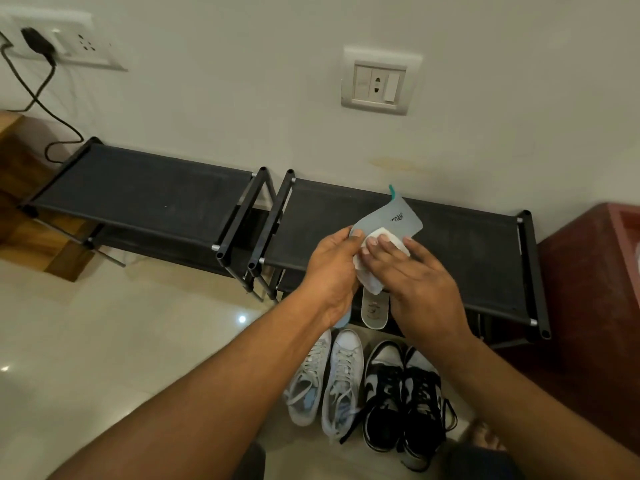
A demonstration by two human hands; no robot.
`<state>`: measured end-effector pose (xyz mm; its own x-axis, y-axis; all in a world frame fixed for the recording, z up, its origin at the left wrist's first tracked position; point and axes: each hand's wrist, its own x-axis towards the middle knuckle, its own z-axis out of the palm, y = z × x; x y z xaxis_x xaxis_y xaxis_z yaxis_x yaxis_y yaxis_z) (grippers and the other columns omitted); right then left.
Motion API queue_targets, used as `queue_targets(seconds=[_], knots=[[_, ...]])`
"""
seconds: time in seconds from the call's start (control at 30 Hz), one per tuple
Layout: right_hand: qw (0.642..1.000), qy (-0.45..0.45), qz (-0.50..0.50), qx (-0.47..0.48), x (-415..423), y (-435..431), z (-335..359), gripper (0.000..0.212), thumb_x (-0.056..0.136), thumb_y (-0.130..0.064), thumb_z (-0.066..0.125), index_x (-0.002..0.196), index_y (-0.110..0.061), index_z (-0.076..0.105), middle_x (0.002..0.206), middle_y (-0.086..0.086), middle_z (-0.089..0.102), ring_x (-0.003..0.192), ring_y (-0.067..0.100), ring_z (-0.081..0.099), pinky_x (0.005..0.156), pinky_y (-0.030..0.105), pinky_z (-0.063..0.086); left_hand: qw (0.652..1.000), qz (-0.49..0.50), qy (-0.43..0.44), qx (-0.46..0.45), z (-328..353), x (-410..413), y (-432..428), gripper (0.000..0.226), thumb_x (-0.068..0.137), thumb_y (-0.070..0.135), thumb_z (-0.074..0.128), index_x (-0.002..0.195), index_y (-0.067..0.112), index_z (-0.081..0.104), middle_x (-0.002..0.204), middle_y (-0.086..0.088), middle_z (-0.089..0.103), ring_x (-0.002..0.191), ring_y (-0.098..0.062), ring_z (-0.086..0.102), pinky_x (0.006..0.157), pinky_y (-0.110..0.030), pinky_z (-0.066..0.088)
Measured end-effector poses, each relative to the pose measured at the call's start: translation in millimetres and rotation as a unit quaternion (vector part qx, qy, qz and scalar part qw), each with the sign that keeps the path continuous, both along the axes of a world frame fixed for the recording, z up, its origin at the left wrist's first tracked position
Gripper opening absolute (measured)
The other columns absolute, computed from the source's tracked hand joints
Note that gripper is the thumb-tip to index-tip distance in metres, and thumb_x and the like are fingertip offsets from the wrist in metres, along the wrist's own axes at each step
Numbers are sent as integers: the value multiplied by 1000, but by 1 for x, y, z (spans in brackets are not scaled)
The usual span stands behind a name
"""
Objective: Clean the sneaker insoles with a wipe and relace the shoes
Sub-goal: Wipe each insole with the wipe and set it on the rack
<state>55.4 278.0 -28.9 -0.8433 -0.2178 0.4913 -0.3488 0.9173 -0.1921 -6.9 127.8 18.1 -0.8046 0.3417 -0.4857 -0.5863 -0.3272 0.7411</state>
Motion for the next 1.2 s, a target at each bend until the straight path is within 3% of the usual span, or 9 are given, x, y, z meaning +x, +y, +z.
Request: queue_targets(seconds=[0.13,0.3,0.47,0.6,0.73,0.87,0.93,1.07,1.2], knots=[[996,-5,-76,-52,-9,15,6,49,94,9,62,139,-10,64,142,6,63,137,15,55,122,42,34,1000,-22,7,-19,-1,1,3,30,115,16,46,129,0,67,123,-19,76,113,-28,74,97,-37,62],[999,-9,-39,-23,-5,3,-1,45,99,-5,49,141,-11,63,146,6,59,143,14,48,125,40,31,999,-28,15,-30,-4,2,4,34,115,20,46,130,-3,67,123,-22,75,115,-30,73,100,-39,60],[1000,-17,-11,-16,-3,-13,3,43,100,-7,49,141,-13,62,146,4,59,143,13,48,126,38,27,999,11,-21,-32,5,6,5,39,109,42,55,114,6,68,103,-12,81,97,-22,79,83,-32,62],[997,-31,-46,-57,-7,-5,9,48,99,-2,54,146,-16,59,149,3,58,145,7,40,126,35,24,1000,7,-10,-19,7,7,7,52,108,47,52,126,1,67,117,-15,79,114,-25,76,95,-33,60],[999,-40,-9,-34,-2,-22,9,47,102,-10,42,146,-15,58,150,3,55,146,9,41,128,37,24,997,46,-27,-55,9,7,7,49,106,51,53,122,5,65,101,-9,82,96,-21,80,72,-29,63],[995,-38,-47,-83,-8,-9,12,48,100,-1,48,146,-15,59,148,4,58,145,11,44,126,47,30,998,35,-11,-53,9,6,5,45,111,46,46,112,7,67,105,-11,82,103,-23,79,86,-32,63],[997,-43,-23,-56,-4,-20,12,49,100,-4,45,146,-15,58,150,3,56,146,11,44,128,43,25,997,43,-16,-61,9,6,4,53,109,52,47,124,5,66,108,-11,81,102,-23,79,82,-32,63],[992,-36,-61,-101,-10,-2,15,48,99,-1,48,144,-14,60,147,4,59,141,7,44,124,52,33,998,18,6,-59,9,5,4,66,110,54,37,131,-1,67,117,-18,78,113,-29,76,103,-44,58],[998,-37,-17,-49,-3,-18,15,49,99,-4,50,146,-14,58,149,3,55,144,9,41,128,40,22,997,26,0,-68,9,7,4,67,108,59,39,127,2,69,112,-14,80,109,-26,77,102,-43,59]])
